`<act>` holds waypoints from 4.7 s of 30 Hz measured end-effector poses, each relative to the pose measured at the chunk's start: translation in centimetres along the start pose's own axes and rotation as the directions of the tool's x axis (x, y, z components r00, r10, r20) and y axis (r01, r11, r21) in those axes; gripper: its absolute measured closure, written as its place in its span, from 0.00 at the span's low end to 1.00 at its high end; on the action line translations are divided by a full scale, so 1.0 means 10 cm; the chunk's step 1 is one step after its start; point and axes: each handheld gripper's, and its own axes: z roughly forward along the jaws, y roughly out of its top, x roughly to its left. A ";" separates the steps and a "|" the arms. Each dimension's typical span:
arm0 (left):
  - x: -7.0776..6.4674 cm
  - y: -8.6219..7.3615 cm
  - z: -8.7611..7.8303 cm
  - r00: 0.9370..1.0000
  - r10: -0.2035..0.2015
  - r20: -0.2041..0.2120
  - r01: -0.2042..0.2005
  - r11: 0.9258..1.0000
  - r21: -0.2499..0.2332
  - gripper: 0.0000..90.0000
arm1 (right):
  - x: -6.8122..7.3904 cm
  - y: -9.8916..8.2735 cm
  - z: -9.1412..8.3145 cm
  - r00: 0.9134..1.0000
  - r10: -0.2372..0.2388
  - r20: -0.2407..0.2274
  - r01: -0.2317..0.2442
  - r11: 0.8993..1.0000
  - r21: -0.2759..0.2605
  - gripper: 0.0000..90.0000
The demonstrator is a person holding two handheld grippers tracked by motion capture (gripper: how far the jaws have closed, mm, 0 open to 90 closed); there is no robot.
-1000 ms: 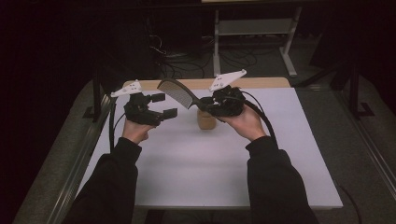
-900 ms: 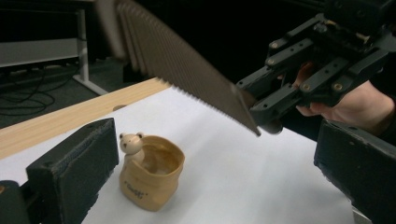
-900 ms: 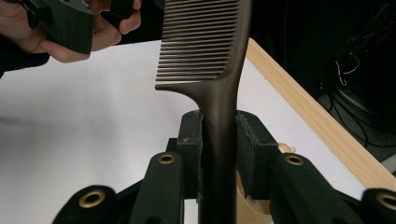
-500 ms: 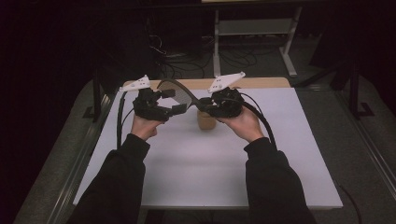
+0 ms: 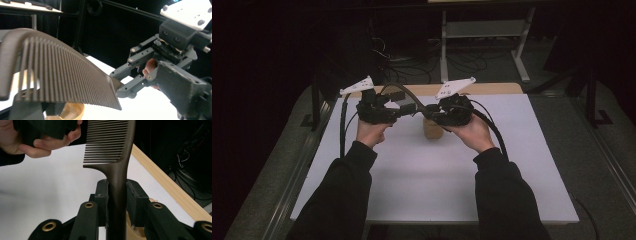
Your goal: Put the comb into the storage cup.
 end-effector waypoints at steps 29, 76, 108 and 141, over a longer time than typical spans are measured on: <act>-0.01 0.06 0.07 0.996 -0.058 -0.073 0.060 0.998 0.016 0.91 | -0.02 -0.05 0.08 1.000 0.030 0.000 -0.030 0.999 0.019 0.79; -0.08 0.30 0.27 0.995 0.066 -0.073 -0.061 0.996 0.066 0.97 | -0.28 -0.62 -0.36 0.968 0.225 0.109 -0.225 0.974 -0.013 0.00; 0.03 0.65 0.28 0.987 0.116 -0.114 -0.112 0.993 0.047 0.97 | -0.22 -1.30 -0.83 0.944 0.309 0.117 -0.304 0.951 -0.058 0.00; 0.29 0.55 0.53 0.978 0.133 -0.160 -0.123 0.990 0.076 0.97 | -0.02 -1.78 -1.05 0.930 0.341 0.140 -0.325 0.937 -0.126 0.00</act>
